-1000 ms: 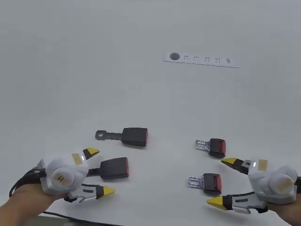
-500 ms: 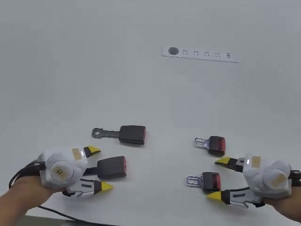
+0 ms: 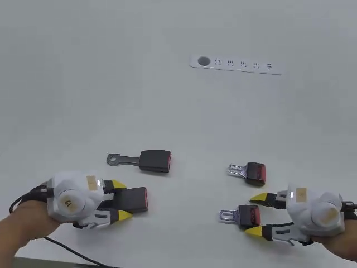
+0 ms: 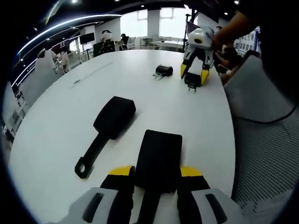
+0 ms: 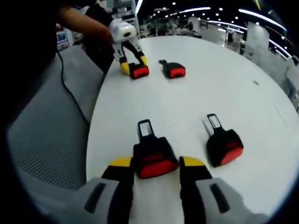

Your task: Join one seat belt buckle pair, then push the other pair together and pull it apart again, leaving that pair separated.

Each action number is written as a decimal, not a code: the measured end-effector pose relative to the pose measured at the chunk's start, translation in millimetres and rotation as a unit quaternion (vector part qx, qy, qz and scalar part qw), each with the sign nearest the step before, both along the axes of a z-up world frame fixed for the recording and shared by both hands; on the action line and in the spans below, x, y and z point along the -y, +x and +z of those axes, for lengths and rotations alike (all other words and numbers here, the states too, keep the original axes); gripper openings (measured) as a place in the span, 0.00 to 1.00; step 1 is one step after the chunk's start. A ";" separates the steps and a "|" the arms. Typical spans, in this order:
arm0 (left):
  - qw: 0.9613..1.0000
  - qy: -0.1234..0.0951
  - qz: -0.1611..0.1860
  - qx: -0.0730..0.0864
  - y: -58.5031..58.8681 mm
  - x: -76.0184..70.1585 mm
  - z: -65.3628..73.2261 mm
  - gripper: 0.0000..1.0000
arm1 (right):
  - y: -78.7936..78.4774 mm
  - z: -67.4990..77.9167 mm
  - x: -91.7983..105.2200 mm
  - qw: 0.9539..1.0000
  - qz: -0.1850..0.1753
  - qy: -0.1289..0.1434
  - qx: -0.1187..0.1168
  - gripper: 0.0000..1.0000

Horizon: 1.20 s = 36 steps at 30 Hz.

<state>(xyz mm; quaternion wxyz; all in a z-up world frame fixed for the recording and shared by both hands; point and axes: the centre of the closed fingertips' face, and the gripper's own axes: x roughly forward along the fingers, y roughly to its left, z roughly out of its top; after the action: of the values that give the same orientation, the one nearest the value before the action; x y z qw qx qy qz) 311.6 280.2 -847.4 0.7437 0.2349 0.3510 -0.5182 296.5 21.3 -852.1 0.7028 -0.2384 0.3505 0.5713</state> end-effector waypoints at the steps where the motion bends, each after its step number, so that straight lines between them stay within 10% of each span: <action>1: 1.000 0.005 -0.010 -0.002 -1.0 0.0 -0.2 0.37 | -0.8 0.3 0.6 1.000 -0.002 0.000 -0.004 0.38; 21: 0.996 0.029 -0.088 -0.004 -5.6 9.0 -3.4 0.36 | 1.7 3.2 -3.3 1.000 -0.019 0.020 -0.010 0.35; 36: 0.995 0.038 -0.089 -0.012 -5.9 8.2 -2.6 0.36 | 8.9 3.3 -55.4 0.999 -0.018 0.049 -0.002 0.35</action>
<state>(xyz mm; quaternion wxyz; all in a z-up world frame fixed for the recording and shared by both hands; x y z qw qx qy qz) 305.8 272.0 -850.1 0.6808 0.2870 0.3568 -0.5718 305.5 76.7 -848.8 0.7226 -0.1965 0.3282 0.5758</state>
